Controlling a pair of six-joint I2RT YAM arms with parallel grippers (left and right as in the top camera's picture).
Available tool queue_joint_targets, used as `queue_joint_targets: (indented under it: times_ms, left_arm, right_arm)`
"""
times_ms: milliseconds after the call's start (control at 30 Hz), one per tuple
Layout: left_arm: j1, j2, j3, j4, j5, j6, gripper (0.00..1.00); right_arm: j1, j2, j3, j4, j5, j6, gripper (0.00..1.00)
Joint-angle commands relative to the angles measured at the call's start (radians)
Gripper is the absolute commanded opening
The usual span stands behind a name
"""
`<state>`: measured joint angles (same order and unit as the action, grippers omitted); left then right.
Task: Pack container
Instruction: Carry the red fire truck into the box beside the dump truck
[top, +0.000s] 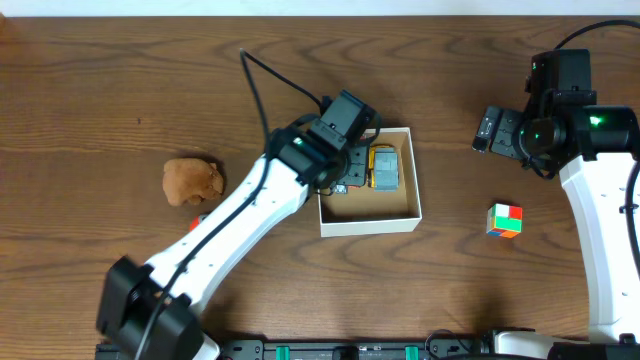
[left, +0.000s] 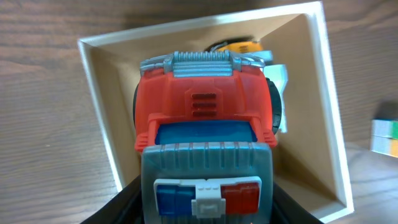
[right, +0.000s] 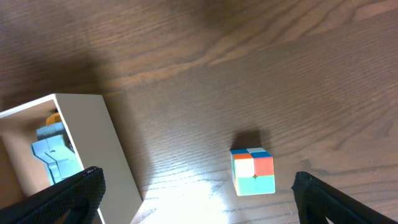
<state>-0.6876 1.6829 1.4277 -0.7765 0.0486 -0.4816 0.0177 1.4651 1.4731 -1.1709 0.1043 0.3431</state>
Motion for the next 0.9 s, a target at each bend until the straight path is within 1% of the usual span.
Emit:
queue_joint_targets:
  times_ms: [0, 333, 867]
  left_arm:
    - [0.003, 0.043, 0.027, 0.018, -0.011, -0.028, 0.06]
    - [0.026, 0.176, 0.027, 0.084, -0.015, -0.021, 0.06]
    - [0.041, 0.255, 0.027, 0.169, -0.014, -0.002, 0.06]
  right_arm:
    - [-0.005, 0.002, 0.002, -0.003, 0.001, -0.02, 0.99]
    - [-0.005, 0.002, 0.002, -0.012, 0.001, -0.024, 0.99]
    - [-0.005, 0.002, 0.002, -0.012, 0.0, -0.023, 0.99]
